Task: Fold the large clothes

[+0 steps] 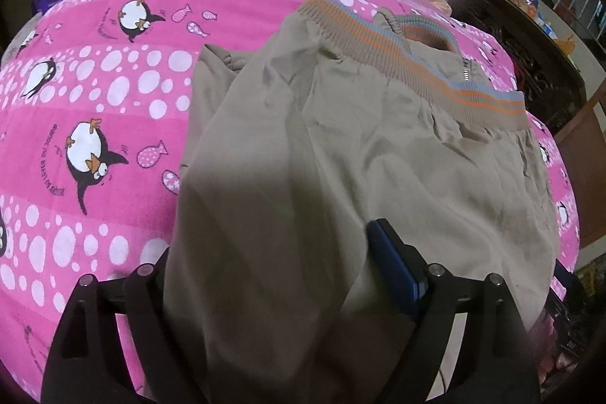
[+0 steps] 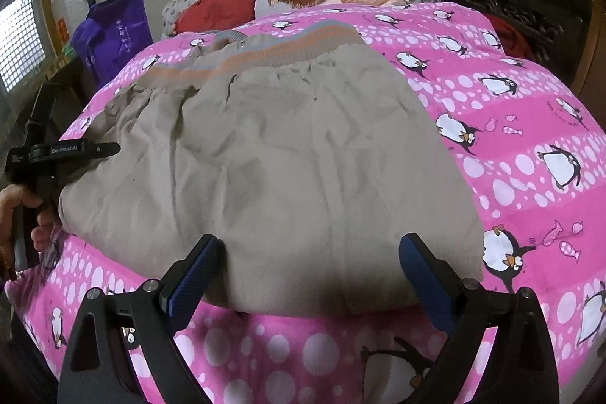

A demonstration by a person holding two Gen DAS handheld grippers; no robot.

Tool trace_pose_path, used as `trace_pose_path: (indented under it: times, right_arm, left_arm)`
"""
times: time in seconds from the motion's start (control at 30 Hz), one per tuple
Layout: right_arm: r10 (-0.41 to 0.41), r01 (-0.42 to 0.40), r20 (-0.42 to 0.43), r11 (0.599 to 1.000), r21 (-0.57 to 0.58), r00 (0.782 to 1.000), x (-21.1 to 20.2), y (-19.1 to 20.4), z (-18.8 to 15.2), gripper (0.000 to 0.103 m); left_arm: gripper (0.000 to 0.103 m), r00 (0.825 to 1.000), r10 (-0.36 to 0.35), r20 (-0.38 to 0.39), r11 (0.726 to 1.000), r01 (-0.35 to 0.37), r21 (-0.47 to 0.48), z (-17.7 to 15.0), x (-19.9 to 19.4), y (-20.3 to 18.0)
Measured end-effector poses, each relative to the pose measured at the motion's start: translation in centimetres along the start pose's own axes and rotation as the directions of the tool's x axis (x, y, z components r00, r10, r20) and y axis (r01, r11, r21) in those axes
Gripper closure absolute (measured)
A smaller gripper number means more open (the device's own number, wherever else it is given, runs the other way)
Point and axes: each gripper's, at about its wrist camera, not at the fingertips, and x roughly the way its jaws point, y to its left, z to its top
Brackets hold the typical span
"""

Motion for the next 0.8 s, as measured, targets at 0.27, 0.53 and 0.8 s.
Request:
trace_pose_path:
  times: [0.27, 0.53, 0.8]
  right_arm:
    - [0.052, -0.052, -0.006, 0.996, 0.068, 0.999, -1.4, -1.3, -0.5, 0.007]
    - [0.088, -0.089, 0.016, 0.993, 0.079, 0.996, -2.2, -1.4, -0.5, 0.008]
    - [0.102, -0.113, 0.105, 0.988, 0.109, 0.989, -5.6, -3.1, 0.0, 0.008]
  left_arm:
    - [0.017, 0.890, -0.442, -0.108, 0.897, 0.437, -0.071, 2.0, 0.2, 6.2]
    - [0.090, 0.858, -0.497, -0.126, 0.867, 0.498, -0.032, 2.3, -1.6, 5.4]
    - [0.096, 0.833, -0.552, -0.041, 0.819, 0.532, -0.216, 5.1, -8.6, -1.7]
